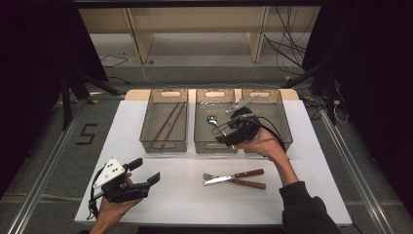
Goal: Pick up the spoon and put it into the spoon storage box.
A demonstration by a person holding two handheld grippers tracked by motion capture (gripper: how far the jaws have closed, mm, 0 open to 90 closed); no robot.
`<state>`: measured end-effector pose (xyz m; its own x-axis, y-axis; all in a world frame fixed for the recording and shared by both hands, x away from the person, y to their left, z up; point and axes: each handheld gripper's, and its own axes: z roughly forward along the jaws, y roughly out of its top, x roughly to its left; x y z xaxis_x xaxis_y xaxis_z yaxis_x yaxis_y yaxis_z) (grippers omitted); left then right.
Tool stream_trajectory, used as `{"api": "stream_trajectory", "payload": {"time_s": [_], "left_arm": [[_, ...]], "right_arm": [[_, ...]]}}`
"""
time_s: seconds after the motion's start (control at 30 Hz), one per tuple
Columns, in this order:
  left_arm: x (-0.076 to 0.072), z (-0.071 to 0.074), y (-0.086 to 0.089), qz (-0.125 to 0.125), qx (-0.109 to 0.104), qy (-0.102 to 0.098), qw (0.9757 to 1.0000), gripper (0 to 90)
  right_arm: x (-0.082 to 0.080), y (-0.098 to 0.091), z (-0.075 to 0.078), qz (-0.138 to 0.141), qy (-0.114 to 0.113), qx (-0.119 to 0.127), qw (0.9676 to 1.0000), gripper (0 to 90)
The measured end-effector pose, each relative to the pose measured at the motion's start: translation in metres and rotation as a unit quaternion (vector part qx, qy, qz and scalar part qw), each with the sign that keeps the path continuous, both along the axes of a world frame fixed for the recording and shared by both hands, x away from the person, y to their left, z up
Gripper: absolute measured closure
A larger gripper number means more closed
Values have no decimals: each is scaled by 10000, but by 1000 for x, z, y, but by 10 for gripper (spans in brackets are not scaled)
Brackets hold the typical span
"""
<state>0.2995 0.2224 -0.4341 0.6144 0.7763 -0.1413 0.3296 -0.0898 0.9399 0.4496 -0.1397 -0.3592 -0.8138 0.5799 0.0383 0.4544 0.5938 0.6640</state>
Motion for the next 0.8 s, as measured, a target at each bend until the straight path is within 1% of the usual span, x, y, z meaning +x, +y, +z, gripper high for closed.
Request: {"api": "stream_trajectory", "payload": {"time_s": [0.17, 0.27, 0.37, 0.5, 0.53, 0.73, 0.8], "left_arm": [[0, 0, 0, 1, 1, -4, 10000, 164], [0, 0, 0, 3, -4, -10, 10000, 164], [0, 0, 0, 0, -2, -4, 10000, 164], [0, 0, 0, -1, 0, -3, 10000, 164], [0, 0, 0, -2, 1, -5, 10000, 164], [0, 0, 0, -2, -6, -4, 10000, 164], [0, 0, 0, 0, -8, -8, 10000, 164]], "right_arm": [[-7, -3, -5, 50, -22, -53, 10000, 258], [-10, -5, -8, 57, -16, -22, 10000, 249], [-13, -7, -11, 90, -50, -51, 9999, 242], [-17, -10, -16, 124, -31, -41, 9999, 229], [-18, -11, -17, 123, -17, -56, 9999, 224], [-24, -15, -20, 213, -94, -106, 9997, 217], [-26, -16, -22, 206, -90, -92, 9997, 215]]}}
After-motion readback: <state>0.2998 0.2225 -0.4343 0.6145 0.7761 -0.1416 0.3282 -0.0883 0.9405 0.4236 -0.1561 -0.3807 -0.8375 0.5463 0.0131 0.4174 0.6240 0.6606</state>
